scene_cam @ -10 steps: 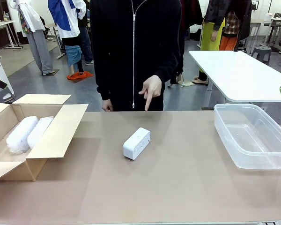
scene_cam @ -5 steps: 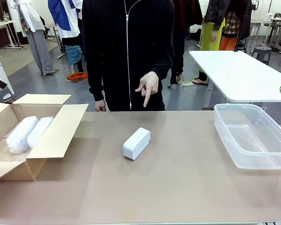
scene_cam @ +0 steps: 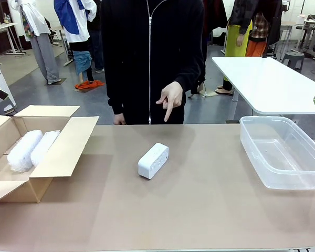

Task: Separate and place wrapped and unwrapped clocks.
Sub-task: Pick up the Digital clock indicated by the person.

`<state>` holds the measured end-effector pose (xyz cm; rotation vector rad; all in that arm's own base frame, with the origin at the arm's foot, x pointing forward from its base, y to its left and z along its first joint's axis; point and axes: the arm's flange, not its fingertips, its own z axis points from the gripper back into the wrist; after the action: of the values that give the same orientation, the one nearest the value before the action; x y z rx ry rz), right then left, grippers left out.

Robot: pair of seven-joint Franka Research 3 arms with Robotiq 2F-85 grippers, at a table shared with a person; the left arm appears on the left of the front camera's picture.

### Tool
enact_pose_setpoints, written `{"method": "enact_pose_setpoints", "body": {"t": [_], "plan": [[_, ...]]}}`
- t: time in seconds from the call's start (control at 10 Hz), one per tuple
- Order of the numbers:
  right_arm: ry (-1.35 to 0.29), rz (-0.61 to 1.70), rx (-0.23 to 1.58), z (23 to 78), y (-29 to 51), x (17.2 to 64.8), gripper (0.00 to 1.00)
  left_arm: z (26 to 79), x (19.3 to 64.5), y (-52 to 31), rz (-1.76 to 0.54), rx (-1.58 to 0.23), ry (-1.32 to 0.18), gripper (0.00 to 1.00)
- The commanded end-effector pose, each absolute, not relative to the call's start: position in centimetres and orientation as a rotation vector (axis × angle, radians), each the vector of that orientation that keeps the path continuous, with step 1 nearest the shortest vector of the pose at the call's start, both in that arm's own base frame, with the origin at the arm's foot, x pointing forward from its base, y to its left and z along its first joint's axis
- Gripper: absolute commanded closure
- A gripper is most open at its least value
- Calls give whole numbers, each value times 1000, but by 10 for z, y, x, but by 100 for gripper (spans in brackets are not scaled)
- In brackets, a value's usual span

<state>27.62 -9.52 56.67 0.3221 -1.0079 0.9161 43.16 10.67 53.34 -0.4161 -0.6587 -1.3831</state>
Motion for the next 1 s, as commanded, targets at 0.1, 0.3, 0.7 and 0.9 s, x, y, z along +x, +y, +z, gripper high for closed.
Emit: {"method": "enact_pose_setpoints", "body": {"t": [0.1,0.3,0.7,0.9], "plan": [[-1024,932,347,566,-95,279,0,534,432,107,-1389,-422,-669,0],[-1008,916,322,567,-95,276,0,534,432,107,-1389,-422,-669,0],[-749,1099,228,616,-22,345,0,534,432,107,-1389,-422,-669,0],[-656,1199,175,642,12,371,0,534,432,107,-1389,-422,-669,0]]}}
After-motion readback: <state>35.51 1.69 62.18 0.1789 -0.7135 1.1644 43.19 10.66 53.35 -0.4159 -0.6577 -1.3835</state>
